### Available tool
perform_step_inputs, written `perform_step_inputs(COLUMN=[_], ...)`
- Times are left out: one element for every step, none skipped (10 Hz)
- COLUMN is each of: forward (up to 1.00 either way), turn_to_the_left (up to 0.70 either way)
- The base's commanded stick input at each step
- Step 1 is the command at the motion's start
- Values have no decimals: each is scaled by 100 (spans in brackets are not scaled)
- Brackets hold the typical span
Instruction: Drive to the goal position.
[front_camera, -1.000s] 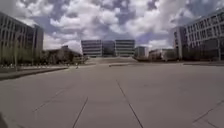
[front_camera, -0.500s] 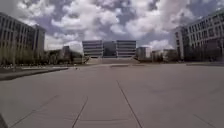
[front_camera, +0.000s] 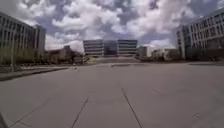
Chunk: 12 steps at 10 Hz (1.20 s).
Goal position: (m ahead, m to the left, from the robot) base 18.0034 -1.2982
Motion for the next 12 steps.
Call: perform_step_inputs(forward=[70, 70, 70, 70, 70, 70, 70, 70, 70, 70, 70, 70], turn_to_the_left=[0, 0, 0, 0, 0, 0, 0, 0, 0, 0, 0, 0])
